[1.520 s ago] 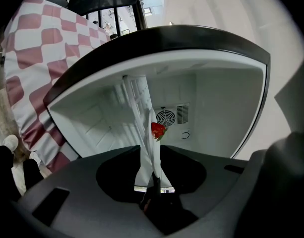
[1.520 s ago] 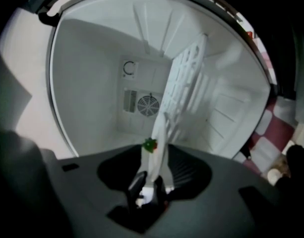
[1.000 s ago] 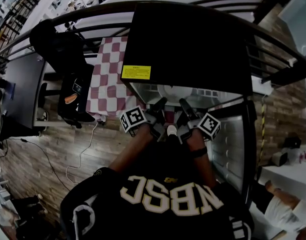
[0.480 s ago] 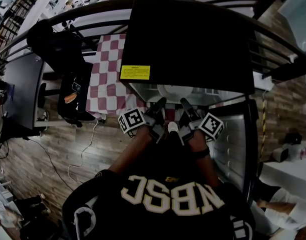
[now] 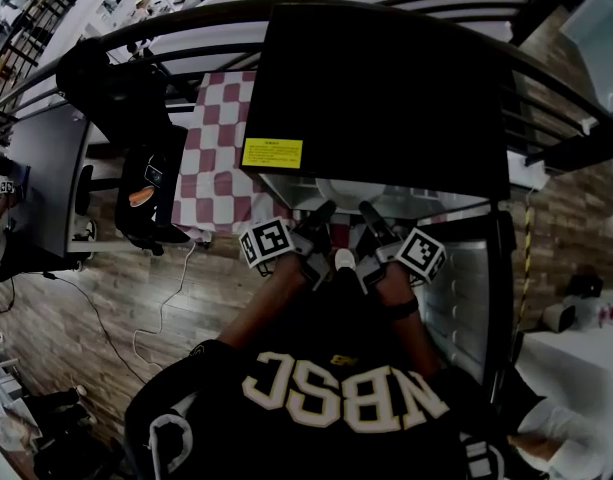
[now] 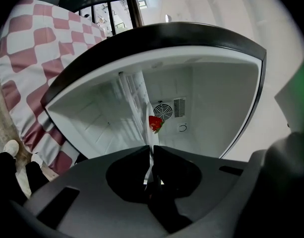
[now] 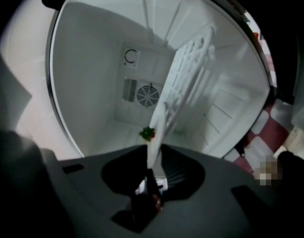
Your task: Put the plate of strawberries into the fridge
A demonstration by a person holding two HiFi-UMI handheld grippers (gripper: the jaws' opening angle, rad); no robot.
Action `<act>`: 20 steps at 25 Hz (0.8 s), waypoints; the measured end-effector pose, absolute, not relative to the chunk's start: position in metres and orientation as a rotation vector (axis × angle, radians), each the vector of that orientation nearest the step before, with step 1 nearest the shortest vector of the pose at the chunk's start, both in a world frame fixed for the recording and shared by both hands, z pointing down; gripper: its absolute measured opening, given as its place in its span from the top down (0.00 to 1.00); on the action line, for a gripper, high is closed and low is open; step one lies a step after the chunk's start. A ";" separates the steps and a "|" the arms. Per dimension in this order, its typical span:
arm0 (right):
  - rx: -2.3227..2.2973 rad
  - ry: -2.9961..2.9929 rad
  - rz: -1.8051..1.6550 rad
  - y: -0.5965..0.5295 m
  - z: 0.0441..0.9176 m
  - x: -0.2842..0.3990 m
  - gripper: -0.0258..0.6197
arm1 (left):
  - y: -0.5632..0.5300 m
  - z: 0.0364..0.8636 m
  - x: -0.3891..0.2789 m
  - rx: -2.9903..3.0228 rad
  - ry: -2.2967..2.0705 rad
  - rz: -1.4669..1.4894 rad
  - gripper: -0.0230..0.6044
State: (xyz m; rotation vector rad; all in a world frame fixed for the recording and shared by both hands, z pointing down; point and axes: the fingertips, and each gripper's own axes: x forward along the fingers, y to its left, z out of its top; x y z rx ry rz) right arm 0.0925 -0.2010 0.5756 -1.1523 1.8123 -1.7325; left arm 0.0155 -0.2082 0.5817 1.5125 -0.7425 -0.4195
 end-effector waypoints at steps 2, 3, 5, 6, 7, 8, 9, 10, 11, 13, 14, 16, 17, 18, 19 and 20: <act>-1.163 1.827 -1.725 -0.203 0.577 0.093 0.84 | -0.209 0.582 0.017 1.514 -0.740 -0.411 0.90; -1.169 1.827 -1.727 -0.204 0.578 0.094 0.85 | -0.210 0.582 0.018 1.513 -0.741 -0.410 0.90; -1.173 1.828 -1.733 -0.204 0.580 0.095 0.87 | -0.211 0.583 0.018 1.511 -0.743 -0.411 0.90; -1.172 1.829 -1.734 -0.205 0.581 0.095 0.87 | -0.212 0.584 0.018 1.511 -0.746 -0.410 0.90; -1.171 1.832 -1.733 -0.206 0.581 0.095 0.87 | -0.214 0.584 0.018 1.512 -0.750 -0.408 0.90; -1.170 1.834 -1.732 -0.207 0.581 0.096 0.88 | -0.215 0.584 0.018 1.512 -0.754 -0.406 0.90; -1.169 1.837 -1.730 -0.208 0.581 0.096 0.88 | -0.216 0.584 0.018 1.512 -0.758 -0.407 0.90; -1.168 1.840 -1.727 -0.209 0.581 0.096 0.88 | -0.218 0.584 0.018 1.510 -0.761 -0.409 0.90; -1.168 1.842 -1.725 -0.211 0.581 0.096 0.88 | -0.219 0.584 0.019 1.509 -0.763 -0.411 0.90; -1.169 1.839 -1.726 -0.213 0.581 0.097 0.88 | -0.221 0.583 0.020 1.509 -0.765 -0.413 0.90; -1.170 1.835 -1.728 -0.214 0.581 0.097 0.88 | -0.221 0.584 0.020 1.509 -0.766 -0.412 0.90; -1.174 1.830 -1.730 -0.217 0.582 0.099 0.88 | -0.223 0.585 0.021 1.509 -0.767 -0.406 0.90; -1.176 1.829 -1.729 -0.219 0.582 0.099 0.88 | -0.224 0.585 0.022 1.511 -0.768 -0.403 0.90; -1.178 1.829 -1.728 -0.220 0.582 0.099 0.88 | -0.226 0.584 0.022 1.512 -0.768 -0.401 0.90; -1.179 1.829 -1.728 -0.222 0.582 0.100 0.88 | -0.227 0.584 0.022 1.513 -0.768 -0.398 0.90; -1.181 1.828 -1.728 -0.224 0.582 0.100 0.88 | -0.230 0.584 0.022 1.515 -0.769 -0.397 0.90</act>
